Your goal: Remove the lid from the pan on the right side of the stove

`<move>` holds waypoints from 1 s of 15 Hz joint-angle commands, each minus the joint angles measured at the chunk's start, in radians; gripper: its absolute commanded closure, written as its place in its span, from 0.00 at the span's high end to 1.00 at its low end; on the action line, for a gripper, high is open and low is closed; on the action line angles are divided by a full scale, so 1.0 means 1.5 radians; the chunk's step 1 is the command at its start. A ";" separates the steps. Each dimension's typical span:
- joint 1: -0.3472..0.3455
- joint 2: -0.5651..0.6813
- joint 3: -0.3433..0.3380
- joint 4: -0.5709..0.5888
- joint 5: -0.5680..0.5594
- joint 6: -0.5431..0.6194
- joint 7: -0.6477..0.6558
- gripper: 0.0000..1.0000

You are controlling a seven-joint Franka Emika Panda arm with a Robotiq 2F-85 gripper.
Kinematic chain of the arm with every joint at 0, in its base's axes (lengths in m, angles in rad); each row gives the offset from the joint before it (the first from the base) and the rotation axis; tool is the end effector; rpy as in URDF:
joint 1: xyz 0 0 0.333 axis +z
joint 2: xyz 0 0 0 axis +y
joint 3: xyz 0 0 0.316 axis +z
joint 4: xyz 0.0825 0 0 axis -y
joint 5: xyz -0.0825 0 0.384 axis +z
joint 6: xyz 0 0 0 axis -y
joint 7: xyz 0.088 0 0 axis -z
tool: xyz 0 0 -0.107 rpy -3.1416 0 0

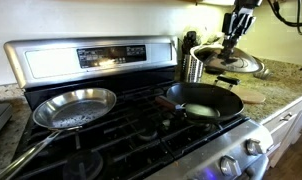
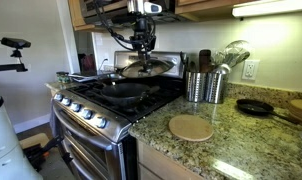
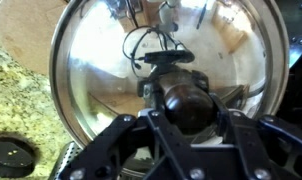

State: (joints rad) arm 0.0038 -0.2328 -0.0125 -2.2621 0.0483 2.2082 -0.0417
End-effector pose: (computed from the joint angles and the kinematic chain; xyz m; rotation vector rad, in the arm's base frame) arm 0.4939 -0.0029 0.4739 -3.0894 -0.0121 -0.2786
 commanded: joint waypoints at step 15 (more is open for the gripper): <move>-0.153 0.117 -0.139 0.083 -0.020 0.037 0.073 0.21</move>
State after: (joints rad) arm -0.2064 -0.1203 -0.2056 -2.1909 0.0246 2.2555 0.0187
